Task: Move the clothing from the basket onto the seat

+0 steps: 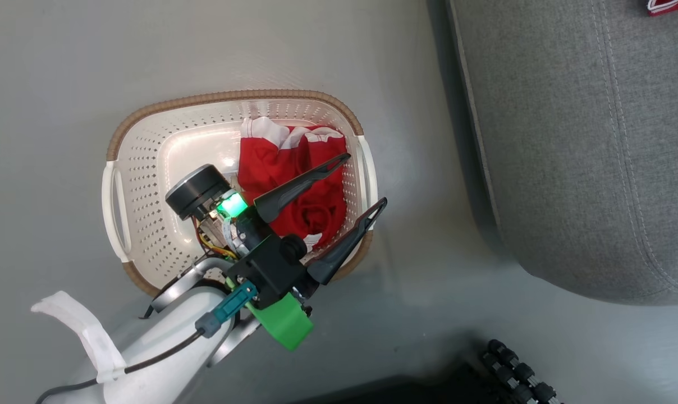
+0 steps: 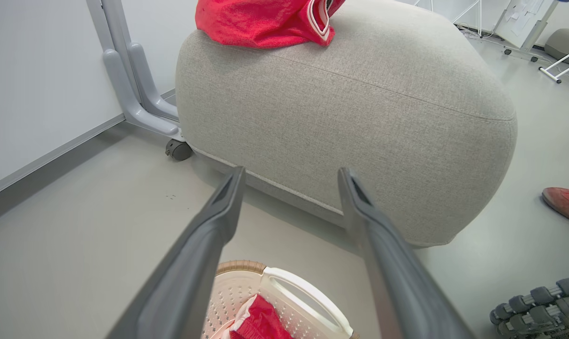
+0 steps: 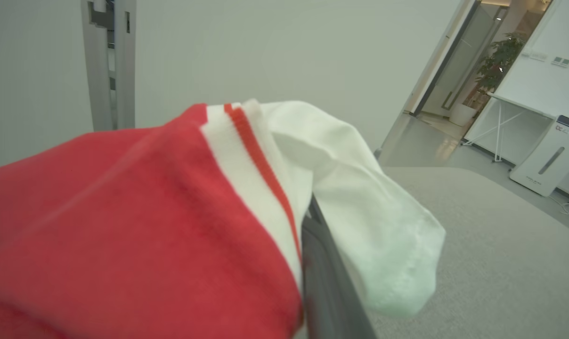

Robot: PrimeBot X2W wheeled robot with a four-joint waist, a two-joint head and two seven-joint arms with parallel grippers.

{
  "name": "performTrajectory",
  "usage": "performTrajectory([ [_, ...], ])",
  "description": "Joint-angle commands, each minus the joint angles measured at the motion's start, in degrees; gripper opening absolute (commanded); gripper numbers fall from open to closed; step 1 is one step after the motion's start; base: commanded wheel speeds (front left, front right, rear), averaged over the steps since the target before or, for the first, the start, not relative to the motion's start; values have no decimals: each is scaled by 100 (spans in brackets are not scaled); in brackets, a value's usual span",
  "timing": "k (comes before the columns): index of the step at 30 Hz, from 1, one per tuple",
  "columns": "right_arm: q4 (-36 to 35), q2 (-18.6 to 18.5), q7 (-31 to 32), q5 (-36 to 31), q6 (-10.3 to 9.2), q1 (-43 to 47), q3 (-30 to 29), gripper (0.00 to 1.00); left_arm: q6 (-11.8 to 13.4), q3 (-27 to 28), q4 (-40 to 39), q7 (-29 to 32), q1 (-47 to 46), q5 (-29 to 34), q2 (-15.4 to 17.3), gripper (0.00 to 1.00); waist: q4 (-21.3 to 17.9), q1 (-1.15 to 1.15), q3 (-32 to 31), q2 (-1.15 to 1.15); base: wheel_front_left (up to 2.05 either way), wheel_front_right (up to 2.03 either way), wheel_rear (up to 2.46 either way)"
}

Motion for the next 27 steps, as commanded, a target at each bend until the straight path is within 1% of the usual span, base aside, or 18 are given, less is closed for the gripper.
performTrajectory([
  [1, 45, 129, -15, -75, -8, 233, -218, 0, 42, 18, 33, -38, -94, -38, -5, 100, 34, -1, -22, 0, 0, 0, 0],
  [2, 41, 203, -15, -104, -8, 348, -350, 0, 39, 18, 51, -54, -88, -51, -14, 100, 41, -1, -50, 0, 0, 0, 0],
  [3, 32, 301, -15, -149, -8, 512, -487, 11, 51, 19, 70, -67, -73, -64, -26, 100, 48, -1, -89, 0, 0, 0, 0],
  [4, 6, 378, -15, -177, -8, 653, -571, 44, 52, 16, 93, -76, -55, -75, -34, 100, 52, -1, -127, 0, 0, 0, 0],
  [5, -33, 466, -14, -195, -8, 812, -702, 100, 58, 8, 117, -103, -25, -96, -51, 100, 58, -1, -179, 0, 0, 0, 0],
  [11, -287, 887, -14, -353, -8, 1728, -1380, 100, 143, -32, 269, -199, 219, -209, -157, 100, 29, -1, -595, 0, 0, 0, 0],
  [14, -342, 1017, -14, -408, -8, 2134, -1617, 100, 175, -49, 340, -248, 359, -277, -213, 100, -13, -1, -857, 0, 0, 0, 0],
  [16, -417, 1118, -14, -416, -8, 2407, -1638, 100, 202, -64, 403, -269, 468, -333, -241, 100, -36, -1, -1045, 0, 0, 0, 0],
  [18, -542, 1214, -14, -422, -8, 2673, -1574, 100, 246, -54, 464, -306, 572, -376, -275, 100, -59, -1, -1247, 0, 0, 0, 0],
  [23, -1086, 1482, -14, -438, -8, 3322, -1098, 100, 421, 55, 649, -369, 909, -567, -418, 100, -44, -1, -1782, 0, 0, 0, 0],
  [27, -1499, 1600, -14, -581, -8, 3759, -448, 100, 599, 320, 864, -410, 1215, -759, -584, 100, 104, -1, -2213, 0, 0, 0, 0],
])
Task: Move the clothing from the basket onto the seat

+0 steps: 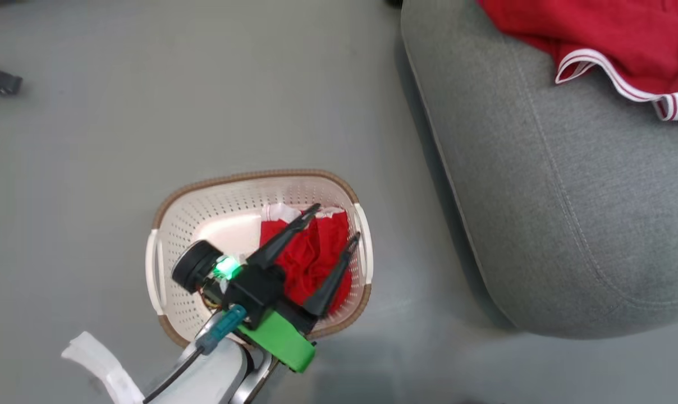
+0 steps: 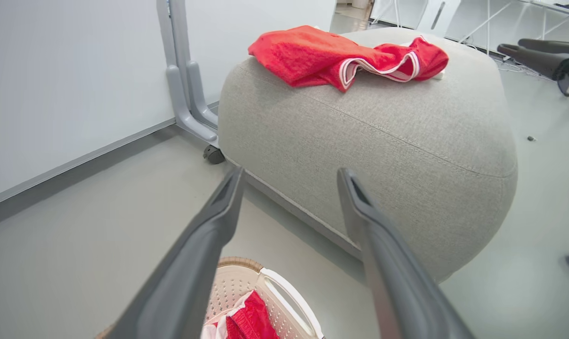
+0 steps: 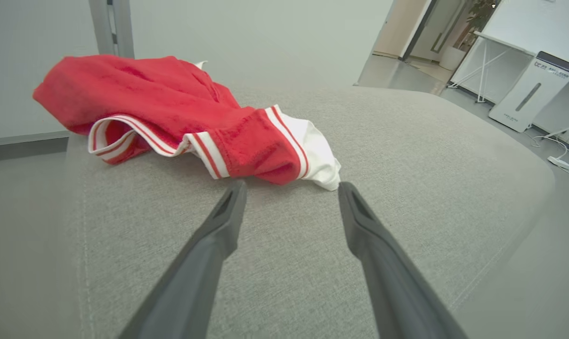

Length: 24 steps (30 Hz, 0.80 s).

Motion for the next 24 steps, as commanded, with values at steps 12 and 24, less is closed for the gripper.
performTrajectory([
  [12, -113, 51, -14, 120, -7, 420, 1682, 100, 154, 2072, -17, -29, 1271, 371, -715, 100, 1178, 0, -1495, 0, 0, 0, 0],
  [24, -94, 137, -14, 513, -7, 626, 2699, 100, -183, 3916, -244, -28, 2445, 1021, -1349, 100, 2026, 0, -2335, 0, 0, 0, 0],
])
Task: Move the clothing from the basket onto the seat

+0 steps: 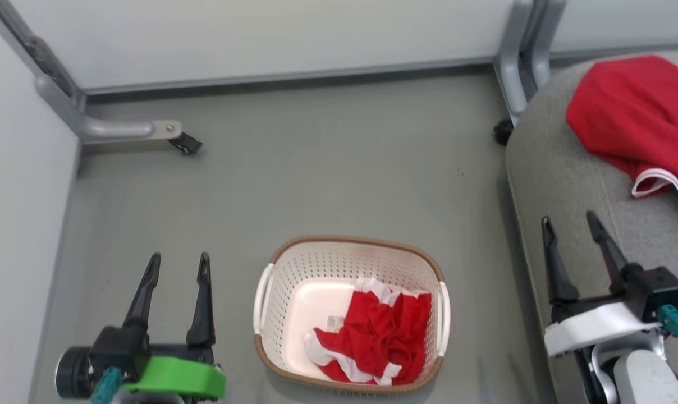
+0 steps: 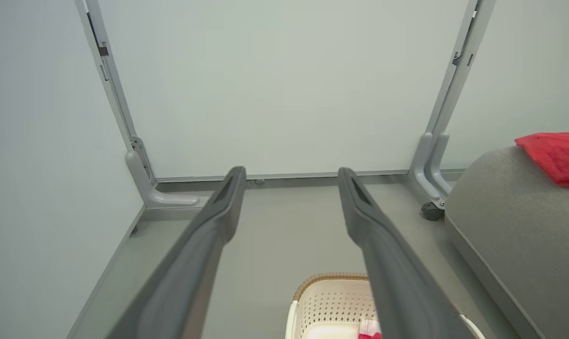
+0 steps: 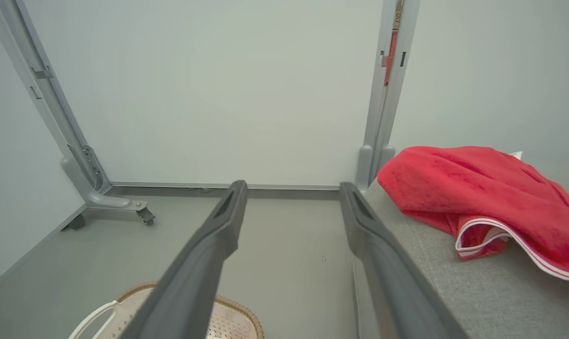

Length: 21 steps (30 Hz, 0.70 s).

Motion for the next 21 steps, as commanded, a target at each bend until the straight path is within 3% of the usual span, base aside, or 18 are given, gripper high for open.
performTrajectory([
  [1, -35, 11, -14, 67, -8, 221, 62, 100, -83, 112, -11, 0, 253, 66, -51, 100, 503, 0, -677, 0, 0, 0, 0],
  [12, -271, 76, -14, 346, -8, 1042, 507, 100, -360, 423, -308, 1, 1085, 286, -167, 100, 404, 0, -1221, 0, 0, 0, 0],
  [21, -233, 102, -14, 397, -8, 1589, 676, 100, -411, 263, -272, 1, 1339, 279, -183, 100, 292, 0, -1548, 0, 0, 0, 0],
])
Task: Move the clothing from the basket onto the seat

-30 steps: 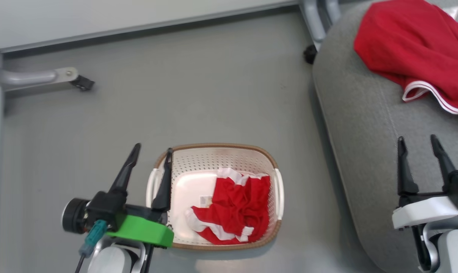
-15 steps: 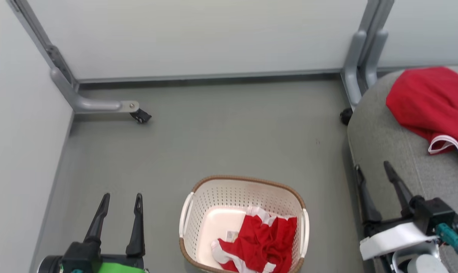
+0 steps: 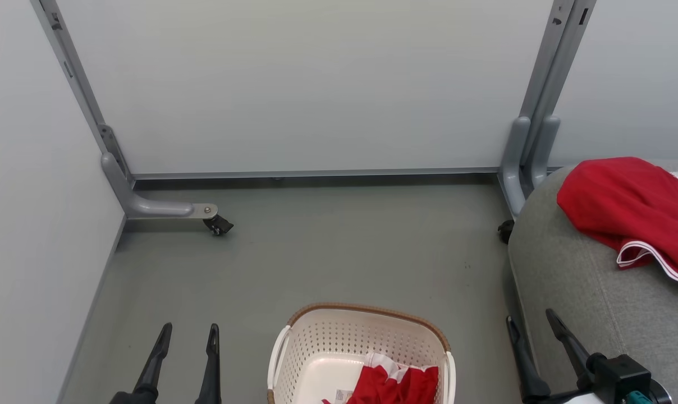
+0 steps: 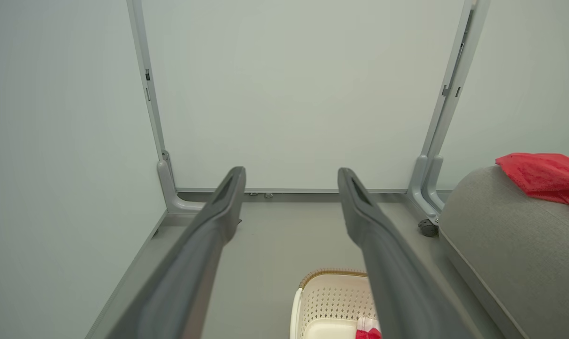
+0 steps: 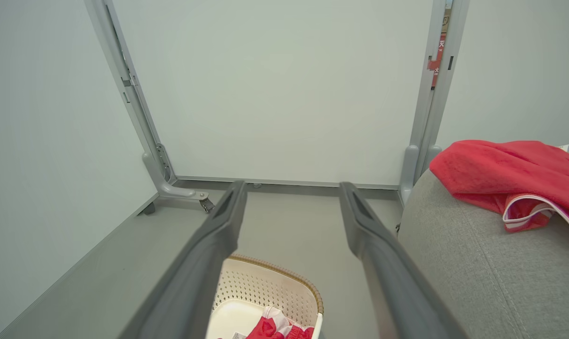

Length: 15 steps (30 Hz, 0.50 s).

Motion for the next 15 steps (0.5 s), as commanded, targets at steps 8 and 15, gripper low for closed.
performTrajectory([
  [8, 39, -9, -14, 175, -8, 142, 79, 100, -28, -47, 15, 1, 173, 20, -6, 100, -107, 1, -171, 0, 0, 0, 0],
  [15, 41, -8, -14, 203, -8, 195, 20, 100, -37, -73, -20, 0, 200, 59, -7, 100, -120, 1, -195, 0, 0, 0, 0],
])
